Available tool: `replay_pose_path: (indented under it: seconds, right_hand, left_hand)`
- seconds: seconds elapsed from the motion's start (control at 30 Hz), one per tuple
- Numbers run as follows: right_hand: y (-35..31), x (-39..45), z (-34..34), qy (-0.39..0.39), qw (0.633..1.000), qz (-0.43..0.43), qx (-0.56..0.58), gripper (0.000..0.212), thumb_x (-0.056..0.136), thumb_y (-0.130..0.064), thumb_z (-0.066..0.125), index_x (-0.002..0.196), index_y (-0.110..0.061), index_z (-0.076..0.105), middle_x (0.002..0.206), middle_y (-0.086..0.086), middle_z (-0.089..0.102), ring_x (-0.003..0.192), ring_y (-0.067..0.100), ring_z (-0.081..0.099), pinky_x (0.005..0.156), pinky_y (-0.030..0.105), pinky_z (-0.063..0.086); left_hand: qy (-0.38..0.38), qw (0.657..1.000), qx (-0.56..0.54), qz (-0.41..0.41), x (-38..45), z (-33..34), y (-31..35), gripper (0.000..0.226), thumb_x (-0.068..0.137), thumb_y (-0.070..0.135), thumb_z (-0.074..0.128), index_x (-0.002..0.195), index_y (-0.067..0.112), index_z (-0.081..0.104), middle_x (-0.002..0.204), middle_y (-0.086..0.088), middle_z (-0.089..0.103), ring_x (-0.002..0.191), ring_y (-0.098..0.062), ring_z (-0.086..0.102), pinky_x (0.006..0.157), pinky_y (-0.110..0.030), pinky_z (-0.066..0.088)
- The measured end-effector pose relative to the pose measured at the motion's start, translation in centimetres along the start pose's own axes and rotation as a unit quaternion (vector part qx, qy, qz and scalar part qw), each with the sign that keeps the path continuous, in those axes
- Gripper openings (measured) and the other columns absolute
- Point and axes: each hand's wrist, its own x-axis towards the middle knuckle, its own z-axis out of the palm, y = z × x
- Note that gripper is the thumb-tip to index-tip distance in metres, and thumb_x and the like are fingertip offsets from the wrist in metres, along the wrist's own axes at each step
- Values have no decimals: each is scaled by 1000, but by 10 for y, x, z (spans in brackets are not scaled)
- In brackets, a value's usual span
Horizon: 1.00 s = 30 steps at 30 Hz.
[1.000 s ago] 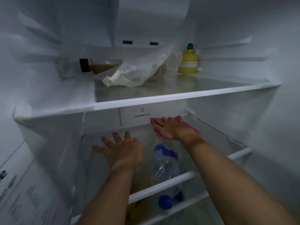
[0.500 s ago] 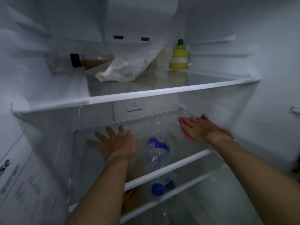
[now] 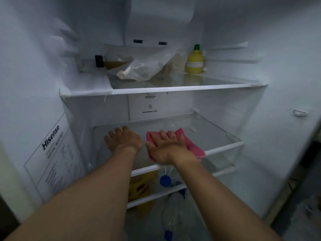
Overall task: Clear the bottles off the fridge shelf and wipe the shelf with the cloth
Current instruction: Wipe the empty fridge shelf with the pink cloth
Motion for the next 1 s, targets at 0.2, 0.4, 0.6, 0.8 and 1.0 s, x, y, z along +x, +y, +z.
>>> replay_pose_path:
  seconds: [0.2,0.4,0.6,0.8,1.0]
  right_hand:
    - [22,-18,-8,-15,998,-61,-16,66,94,-67,10,155,-42,2,167,-2,0,152,27,-1,118,57,-8]
    - [103,-19,-17,-10,999,37,-15,64,92,-70,9,152,-50,1,166,-6,7,152,25,5,119,57,-4]
    - [128,14,-16,-2,981,193,-13,65,90,-67,10,152,-49,4,166,-8,2,151,33,4,114,65,-5]
    - [28,76,-9,-23,1000,-11,7,56,96,-60,14,151,-54,4,166,-10,-1,152,34,-3,114,65,-9]
    - [-28,109,-4,-32,993,-115,-5,57,98,-57,16,153,-49,4,166,-8,-2,152,34,-5,113,63,-13]
  left_hand:
    - [-35,998,9,-44,-16,-12,-27,67,100,47,24,158,16,14,167,-11,5,151,-42,4,123,-50,4]
    - [-5,999,29,-18,-23,0,-28,66,100,49,15,159,20,9,167,-11,1,151,-44,2,122,-52,2]
    - [9,999,24,-30,-18,5,-23,63,101,43,13,159,19,8,167,-11,1,151,-44,2,121,-54,0]
    - [13,999,42,-20,-20,3,-24,61,101,39,16,159,20,6,167,-12,0,150,-46,0,121,-55,0]
    - [16,998,59,-22,-16,6,-24,62,101,42,16,159,22,3,167,-11,-2,151,-45,-1,122,-56,1]
